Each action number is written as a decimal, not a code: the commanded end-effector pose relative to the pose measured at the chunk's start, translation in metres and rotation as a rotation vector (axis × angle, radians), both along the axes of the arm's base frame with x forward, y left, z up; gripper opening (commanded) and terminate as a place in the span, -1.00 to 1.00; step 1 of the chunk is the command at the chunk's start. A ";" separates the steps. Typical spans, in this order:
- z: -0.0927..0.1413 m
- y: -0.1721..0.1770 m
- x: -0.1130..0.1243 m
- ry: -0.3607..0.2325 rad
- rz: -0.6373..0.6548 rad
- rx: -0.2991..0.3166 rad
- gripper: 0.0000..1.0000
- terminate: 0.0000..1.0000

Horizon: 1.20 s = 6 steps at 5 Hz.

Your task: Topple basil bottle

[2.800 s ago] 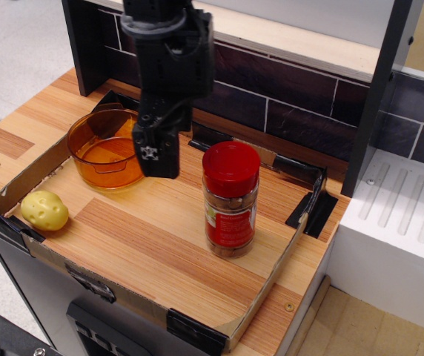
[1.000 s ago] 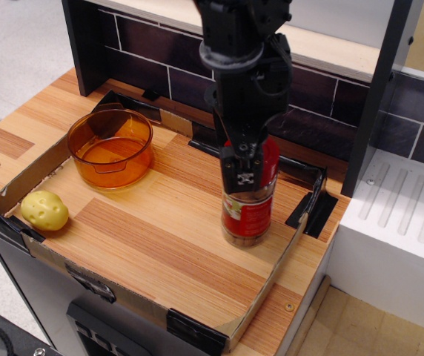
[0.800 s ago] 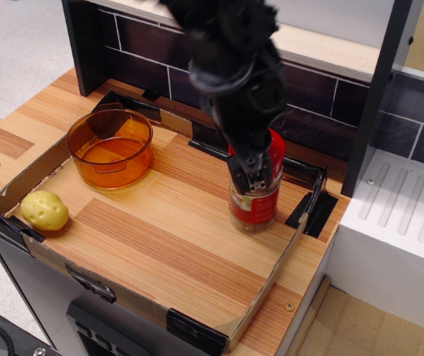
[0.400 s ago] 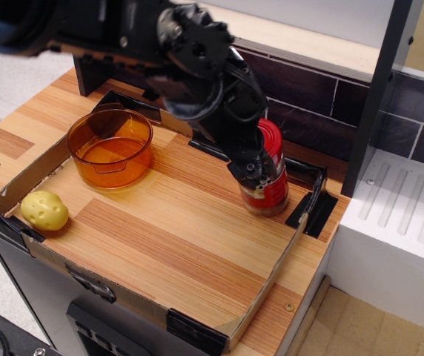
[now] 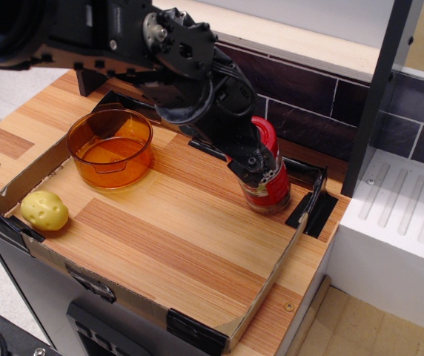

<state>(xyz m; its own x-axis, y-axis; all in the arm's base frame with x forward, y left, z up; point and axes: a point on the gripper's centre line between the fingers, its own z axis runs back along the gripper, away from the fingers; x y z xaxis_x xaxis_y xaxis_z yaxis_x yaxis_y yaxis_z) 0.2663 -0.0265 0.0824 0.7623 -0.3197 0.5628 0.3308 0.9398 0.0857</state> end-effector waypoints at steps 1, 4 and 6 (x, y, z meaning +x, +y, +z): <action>-0.012 0.002 -0.018 0.088 0.086 0.047 -1.00 -1.00; -0.033 -0.002 -0.029 0.385 0.143 -0.013 -1.00 -1.00; -0.044 -0.010 -0.031 0.440 0.065 0.073 1.00 -1.00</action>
